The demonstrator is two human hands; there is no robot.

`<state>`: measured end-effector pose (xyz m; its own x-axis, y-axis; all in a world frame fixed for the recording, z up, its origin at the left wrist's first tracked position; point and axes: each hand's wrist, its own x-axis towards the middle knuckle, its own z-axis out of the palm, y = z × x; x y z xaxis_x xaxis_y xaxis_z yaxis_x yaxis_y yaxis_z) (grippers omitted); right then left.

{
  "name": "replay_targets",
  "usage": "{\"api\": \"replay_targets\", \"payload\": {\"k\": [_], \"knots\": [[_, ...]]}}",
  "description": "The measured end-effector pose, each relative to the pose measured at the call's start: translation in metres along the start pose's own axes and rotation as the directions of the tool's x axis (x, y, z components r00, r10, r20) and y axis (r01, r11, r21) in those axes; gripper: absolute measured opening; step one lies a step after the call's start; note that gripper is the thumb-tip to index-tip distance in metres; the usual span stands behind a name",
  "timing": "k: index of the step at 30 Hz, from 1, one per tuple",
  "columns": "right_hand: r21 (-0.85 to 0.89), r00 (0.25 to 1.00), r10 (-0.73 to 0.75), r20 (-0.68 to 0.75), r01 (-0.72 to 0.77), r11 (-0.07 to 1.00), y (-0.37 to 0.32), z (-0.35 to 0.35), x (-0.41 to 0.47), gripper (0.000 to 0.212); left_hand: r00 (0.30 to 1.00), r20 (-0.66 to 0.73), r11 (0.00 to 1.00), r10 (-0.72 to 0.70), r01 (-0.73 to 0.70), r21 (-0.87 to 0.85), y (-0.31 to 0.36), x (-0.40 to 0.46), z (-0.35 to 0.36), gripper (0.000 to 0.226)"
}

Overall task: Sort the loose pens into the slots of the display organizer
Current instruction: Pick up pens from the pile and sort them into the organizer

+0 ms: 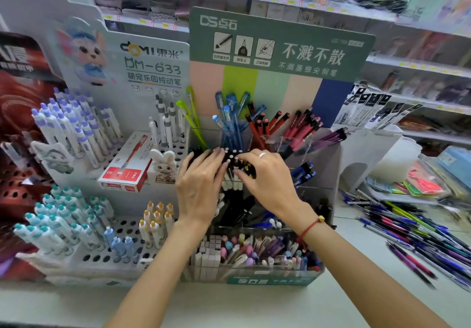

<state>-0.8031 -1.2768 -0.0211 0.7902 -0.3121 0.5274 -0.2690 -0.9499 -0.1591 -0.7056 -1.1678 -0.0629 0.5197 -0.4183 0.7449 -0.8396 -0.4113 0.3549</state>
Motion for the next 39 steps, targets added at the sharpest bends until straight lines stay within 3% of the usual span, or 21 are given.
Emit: {"api": "replay_targets", "payload": {"k": [3,6,13,19,22,25,28,32,36,39], "knots": [[-0.057,0.991,-0.021,-0.136,0.013,0.998,-0.001,0.003,-0.011,0.043,0.998,0.021,0.993,0.057,-0.059,0.107,0.004,-0.011,0.01,0.035],[-0.097,0.98,-0.079,-0.185,0.062,0.993,0.002,0.012,-0.016,0.043,0.985,0.093,0.964,0.142,-0.159,0.212,0.002,-0.015,0.012,0.046],[-0.02,0.988,-0.066,-0.139,0.064,0.998,-0.001,0.02,-0.022,0.039,0.967,0.23,0.974,0.11,-0.151,0.17,-0.005,-0.013,-0.002,0.057],[0.158,0.999,0.025,-0.042,-0.018,0.987,0.011,-0.018,-0.04,0.055,0.984,0.178,0.993,0.028,-0.047,0.106,0.02,-0.007,-0.017,0.052],[0.225,0.988,0.153,-0.032,-0.142,0.964,0.039,-0.05,-0.068,0.04,0.985,0.156,0.997,0.076,-0.08,0.02,0.054,-0.002,-0.021,0.039],[0.188,0.96,0.279,0.034,-0.281,0.941,0.08,-0.082,-0.102,0.021,0.956,0.228,0.979,0.186,-0.162,-0.12,0.101,0.001,-0.008,0.03],[0.039,0.872,0.43,0.235,-0.45,0.892,0.128,-0.113,-0.142,0.019,0.885,0.327,0.933,0.331,-0.254,-0.254,0.156,-0.002,0.02,0.025],[-0.205,0.645,0.59,0.485,-0.572,0.794,0.198,-0.143,-0.197,0.022,0.775,0.449,0.888,0.445,-0.319,-0.331,0.233,-0.018,0.071,0.024],[-0.243,0.471,0.64,0.607,-0.657,0.714,0.266,-0.155,-0.255,0.026,0.676,0.612,0.9,0.41,-0.19,-0.393,0.287,-0.045,0.144,0.019],[-0.248,0.413,0.677,0.609,-0.711,0.657,0.316,-0.144,-0.293,0.036,0.569,0.767,0.938,0.296,-0.021,-0.346,0.307,-0.084,0.218,0.029]]}}
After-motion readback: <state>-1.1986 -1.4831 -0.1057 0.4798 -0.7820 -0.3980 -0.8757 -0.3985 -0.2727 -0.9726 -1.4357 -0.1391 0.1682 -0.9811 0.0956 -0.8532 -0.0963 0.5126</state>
